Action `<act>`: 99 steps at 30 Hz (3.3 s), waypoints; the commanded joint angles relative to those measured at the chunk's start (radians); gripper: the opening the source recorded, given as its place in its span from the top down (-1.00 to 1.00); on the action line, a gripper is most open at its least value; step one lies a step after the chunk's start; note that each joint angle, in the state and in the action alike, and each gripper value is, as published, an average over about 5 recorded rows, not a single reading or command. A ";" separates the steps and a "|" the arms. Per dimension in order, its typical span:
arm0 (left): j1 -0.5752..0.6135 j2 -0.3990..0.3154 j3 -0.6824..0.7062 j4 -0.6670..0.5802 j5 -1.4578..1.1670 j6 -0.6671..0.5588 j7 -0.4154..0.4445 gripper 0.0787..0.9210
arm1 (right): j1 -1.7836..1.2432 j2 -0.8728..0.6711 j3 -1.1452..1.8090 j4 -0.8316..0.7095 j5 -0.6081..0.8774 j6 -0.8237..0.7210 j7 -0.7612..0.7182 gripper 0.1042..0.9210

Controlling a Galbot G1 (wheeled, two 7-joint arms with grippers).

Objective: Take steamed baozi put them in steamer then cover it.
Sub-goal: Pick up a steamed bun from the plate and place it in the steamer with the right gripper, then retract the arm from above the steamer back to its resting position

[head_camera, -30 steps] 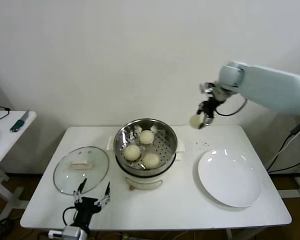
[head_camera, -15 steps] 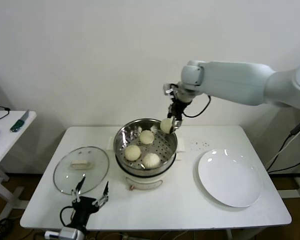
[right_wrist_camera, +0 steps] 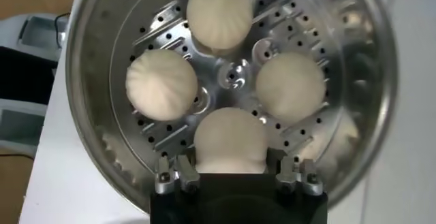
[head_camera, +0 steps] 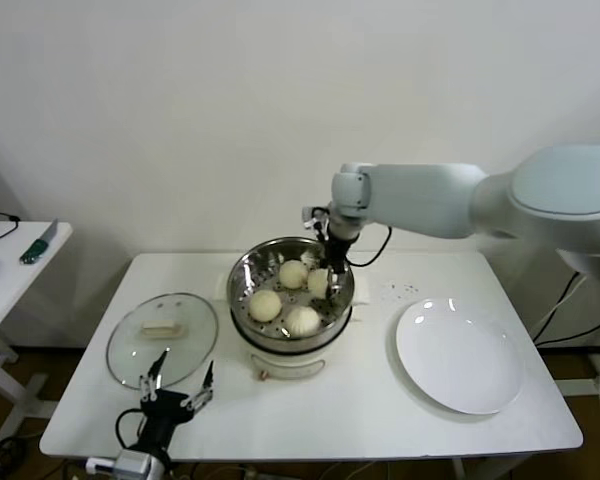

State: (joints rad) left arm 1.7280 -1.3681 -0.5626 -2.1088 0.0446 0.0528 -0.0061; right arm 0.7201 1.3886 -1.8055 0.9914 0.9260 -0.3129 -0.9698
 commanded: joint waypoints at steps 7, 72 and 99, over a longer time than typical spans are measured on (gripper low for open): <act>-0.010 0.004 -0.002 0.005 -0.001 0.005 -0.001 -0.77 | -0.062 0.031 -0.002 -0.049 -0.018 -0.015 0.012 -0.52; -0.086 -0.022 -0.029 -0.003 0.767 0.052 -0.091 -0.77 | -1.900 -0.649 2.234 0.713 -0.308 0.410 0.741 -0.76; -0.426 0.057 0.015 0.546 1.333 0.088 -0.100 -0.77 | -2.225 -0.318 2.482 0.786 -0.366 0.377 0.720 -0.76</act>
State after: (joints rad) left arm 1.4828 -1.3219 -0.5546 -1.8326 1.2277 0.1558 -0.0965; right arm -1.3900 0.9852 0.5861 1.7647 0.5868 0.0769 -0.2430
